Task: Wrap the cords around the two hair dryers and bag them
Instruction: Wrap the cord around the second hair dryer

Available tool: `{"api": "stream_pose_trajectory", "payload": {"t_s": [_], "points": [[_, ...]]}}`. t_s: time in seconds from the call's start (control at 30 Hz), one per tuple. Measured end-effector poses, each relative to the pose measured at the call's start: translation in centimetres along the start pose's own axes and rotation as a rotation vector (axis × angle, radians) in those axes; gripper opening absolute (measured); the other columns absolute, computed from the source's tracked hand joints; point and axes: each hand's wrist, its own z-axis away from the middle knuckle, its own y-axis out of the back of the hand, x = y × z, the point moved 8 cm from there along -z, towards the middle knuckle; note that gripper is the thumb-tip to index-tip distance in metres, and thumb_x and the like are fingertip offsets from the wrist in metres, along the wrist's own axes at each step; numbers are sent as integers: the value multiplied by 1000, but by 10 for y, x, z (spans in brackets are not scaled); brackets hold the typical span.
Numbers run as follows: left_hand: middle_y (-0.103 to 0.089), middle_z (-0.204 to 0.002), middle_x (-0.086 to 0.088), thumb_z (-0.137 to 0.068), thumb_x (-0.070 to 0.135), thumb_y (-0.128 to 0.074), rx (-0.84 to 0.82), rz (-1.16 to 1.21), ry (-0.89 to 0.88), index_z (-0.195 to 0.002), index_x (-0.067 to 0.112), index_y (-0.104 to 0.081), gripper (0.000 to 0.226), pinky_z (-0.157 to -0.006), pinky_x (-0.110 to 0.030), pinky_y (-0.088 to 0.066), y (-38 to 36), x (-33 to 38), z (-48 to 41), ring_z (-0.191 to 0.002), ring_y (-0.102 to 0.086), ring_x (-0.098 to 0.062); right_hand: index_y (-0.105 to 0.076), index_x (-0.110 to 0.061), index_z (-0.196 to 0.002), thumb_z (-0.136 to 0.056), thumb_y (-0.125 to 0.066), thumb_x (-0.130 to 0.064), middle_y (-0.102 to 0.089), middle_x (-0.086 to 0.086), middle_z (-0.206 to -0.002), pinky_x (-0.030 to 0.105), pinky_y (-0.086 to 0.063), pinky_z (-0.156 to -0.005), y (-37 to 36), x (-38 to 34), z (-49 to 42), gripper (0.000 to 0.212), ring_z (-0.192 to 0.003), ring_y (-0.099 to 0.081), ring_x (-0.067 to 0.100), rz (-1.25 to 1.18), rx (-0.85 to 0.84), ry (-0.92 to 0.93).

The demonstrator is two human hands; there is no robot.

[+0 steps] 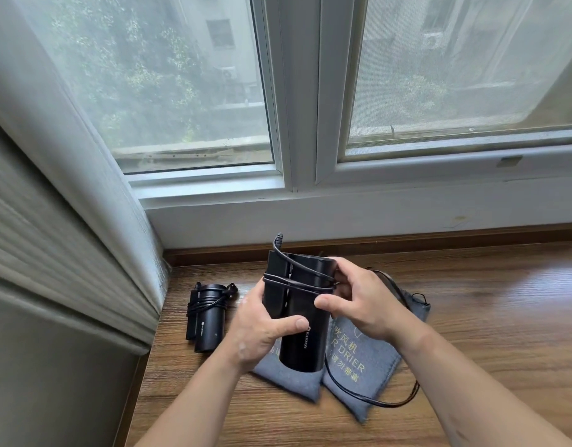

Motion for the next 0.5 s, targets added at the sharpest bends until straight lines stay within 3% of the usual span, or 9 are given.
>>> {"api": "stream_pose_trajectory", "payload": {"t_s": [0.1,0.17,0.2,0.27,0.3,0.33,0.43,0.5], "points": [[-73,-125,-18,-47,45,-104,-24,68,39,-130,11,-59,100,-107,-61,-51,-4,-6,1,-121,-68,-40,-65,-30,-118,-77,-81,-48,-77,0,-108,45,-62,-79,-3,3,0,47,-90,-75,21,-60,62,-11],[-73,-128,-10,-51,45,-103,25,-12,27,-136,21,-54,101,-110,-60,-48,-2,-1,0,-123,-68,-31,-67,-26,-116,-78,-79,-45,-77,-1,-108,40,-61,-82,-3,5,1,44,-94,-75,14,-109,139,-22],[-71,-130,-1,-52,50,-100,76,-116,7,-141,31,-48,105,-110,-53,-50,1,4,0,-123,-68,-20,-68,-24,-116,-79,-79,-43,-78,-2,-109,40,-60,-88,-2,7,3,43,-98,-75,13,-131,188,-24],[-57,-136,14,-51,56,-96,151,-356,-58,-151,45,-30,120,-109,-22,-48,0,21,4,-123,-59,0,-68,-25,-115,-79,-82,-37,-78,-6,-108,42,-60,-93,2,10,5,41,-101,-75,10,-150,283,-37],[-47,-138,16,-52,55,-96,156,-453,-101,-156,45,-22,129,-104,-5,-40,-7,28,5,-122,-52,4,-68,-26,-115,-79,-85,-35,-78,-8,-107,41,-60,-93,2,11,6,40,-100,-75,8,-141,322,-44],[-38,-138,16,-53,53,-97,162,-524,-135,-160,42,-14,136,-98,3,-33,-16,33,6,-122,-45,4,-68,-26,-115,-78,-86,-35,-78,-9,-106,41,-60,-93,2,11,6,42,-100,-74,6,-127,352,-51],[-29,-136,12,-57,48,-96,270,-599,-173,-163,35,-5,140,-98,-8,-32,-28,35,6,-123,-36,-2,-65,-29,-117,-71,-85,-49,-77,-13,-105,35,-59,-91,-5,6,7,53,-100,-72,2,-65,366,-57],[-30,-135,11,-60,41,-95,306,-559,-149,-163,36,-5,136,-93,-2,-31,-24,33,5,-118,-38,0,-62,-32,-118,-69,-87,-49,-76,-16,-105,29,-59,-86,-5,1,7,58,-95,-71,-1,1,303,-42]]}}
